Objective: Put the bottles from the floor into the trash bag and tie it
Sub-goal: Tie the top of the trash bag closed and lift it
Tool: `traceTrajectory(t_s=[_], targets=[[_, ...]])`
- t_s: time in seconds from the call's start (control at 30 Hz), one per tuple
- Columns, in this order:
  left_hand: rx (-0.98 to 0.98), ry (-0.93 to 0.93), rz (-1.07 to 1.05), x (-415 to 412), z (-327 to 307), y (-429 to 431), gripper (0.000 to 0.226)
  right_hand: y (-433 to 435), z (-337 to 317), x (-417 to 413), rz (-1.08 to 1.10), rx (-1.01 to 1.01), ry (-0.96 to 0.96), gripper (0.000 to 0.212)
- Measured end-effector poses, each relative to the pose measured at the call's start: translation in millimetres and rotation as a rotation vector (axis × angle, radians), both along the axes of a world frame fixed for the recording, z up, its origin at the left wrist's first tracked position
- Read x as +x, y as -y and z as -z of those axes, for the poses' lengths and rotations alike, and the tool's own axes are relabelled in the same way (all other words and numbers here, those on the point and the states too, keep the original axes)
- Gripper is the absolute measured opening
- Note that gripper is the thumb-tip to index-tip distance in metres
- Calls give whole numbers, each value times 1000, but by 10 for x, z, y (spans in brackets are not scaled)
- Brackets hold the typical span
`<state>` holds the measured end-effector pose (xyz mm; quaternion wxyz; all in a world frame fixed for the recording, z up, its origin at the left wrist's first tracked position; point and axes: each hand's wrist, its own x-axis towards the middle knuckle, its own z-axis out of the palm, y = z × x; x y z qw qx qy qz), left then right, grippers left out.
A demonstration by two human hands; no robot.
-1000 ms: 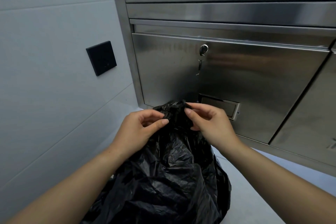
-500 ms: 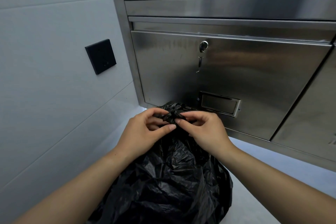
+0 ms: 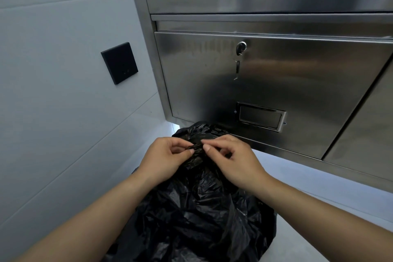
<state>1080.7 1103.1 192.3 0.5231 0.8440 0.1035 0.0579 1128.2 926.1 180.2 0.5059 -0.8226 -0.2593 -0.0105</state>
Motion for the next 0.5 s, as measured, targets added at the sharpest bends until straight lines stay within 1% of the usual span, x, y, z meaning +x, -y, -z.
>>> traceTrajectory(t_s=[0.03,0.07,0.1,0.13,0.2,0.23,0.27,0.3,0.37,0.4,0.47,0.5], targets=[[-1,-10,6,-17,9,-21,12,4,3,35,40,41,-3,21],[-6,-15,18,-40,6,-38,15,15,4,76,65,36,10,25],[-13,-14,38,-63,8,-59,17,26,13,122,64,-15,20,35],[-20,-13,55,-84,12,-80,19,27,31,163,32,-94,7,51],[-11,-9,74,-125,31,-139,21,-4,80,214,-80,-207,-122,81],[-6,-6,75,-147,48,-173,22,-43,117,220,-132,-209,-217,90],[-5,-7,70,-169,67,-203,24,-88,167,218,-172,-184,-295,92],[1,-11,62,-189,103,-237,27,-135,230,213,-198,-147,-345,90],[39,-26,20,-240,203,-306,33,-228,363,181,-215,-100,-389,83],[81,-36,-6,-277,270,-345,34,-280,423,150,-216,-111,-394,79],[230,-37,-56,-361,397,-418,31,-388,531,75,-205,-163,-361,70],[343,-6,-93,-405,447,-454,29,-440,571,41,-194,-175,-331,65]])
